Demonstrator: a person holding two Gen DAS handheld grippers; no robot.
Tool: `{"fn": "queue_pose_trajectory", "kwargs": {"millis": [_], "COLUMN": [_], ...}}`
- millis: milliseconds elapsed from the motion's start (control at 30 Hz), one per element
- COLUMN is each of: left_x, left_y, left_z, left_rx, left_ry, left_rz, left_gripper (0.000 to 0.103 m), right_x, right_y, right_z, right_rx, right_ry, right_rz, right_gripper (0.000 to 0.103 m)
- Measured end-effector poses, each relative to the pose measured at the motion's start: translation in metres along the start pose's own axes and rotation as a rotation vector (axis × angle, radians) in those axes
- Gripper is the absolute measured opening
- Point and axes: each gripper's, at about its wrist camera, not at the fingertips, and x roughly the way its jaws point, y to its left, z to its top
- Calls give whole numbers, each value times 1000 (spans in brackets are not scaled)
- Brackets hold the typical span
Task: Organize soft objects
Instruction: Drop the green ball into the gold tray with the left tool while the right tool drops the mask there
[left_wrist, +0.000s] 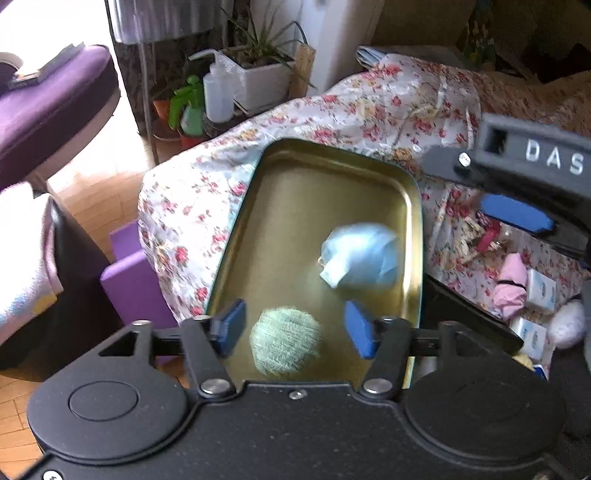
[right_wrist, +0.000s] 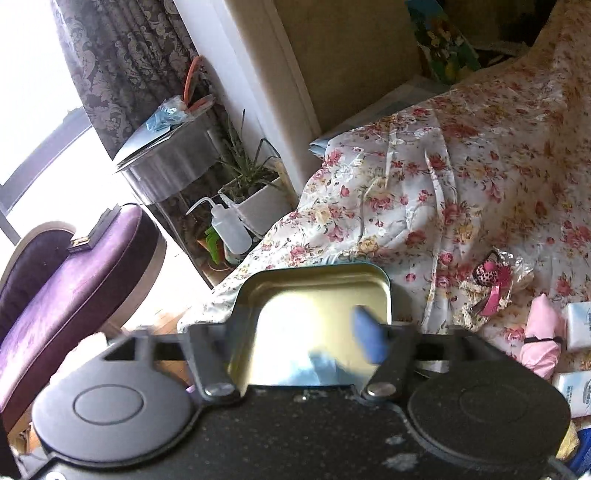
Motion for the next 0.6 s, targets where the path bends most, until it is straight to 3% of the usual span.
{"fn": "queue_pose_trajectory", "kwargs": {"millis": [33,100,233,333,467,600], "left_x": [-2,-5,-11,-17,-24,-24], "left_y": [-1,-3,-9,-12,-10,-6], "left_z": [0,0,-1,-2,0,1], "left_rx": [3,16,54,78,65,35], "left_ry": [-20,-43,-88,-128,-169,-151], "left_rz": [8,25,49,49,49,24], "left_gripper": [67,67,68,80,83,83], "right_x": [-2,-5,-10,-15,-22,-26], "right_y": [1,5,0,-8,-23,-39], "right_z": [0,0,-2,-2,-4,-8], "right_rx": [-4,-24,-50,-36,7,64], "right_ry": [-11,-31,-36,-36,-22,11], "right_rz": [-12,-43,-95,-115,-79,-54], "right_gripper": [95,103,103,103,103,103]}}
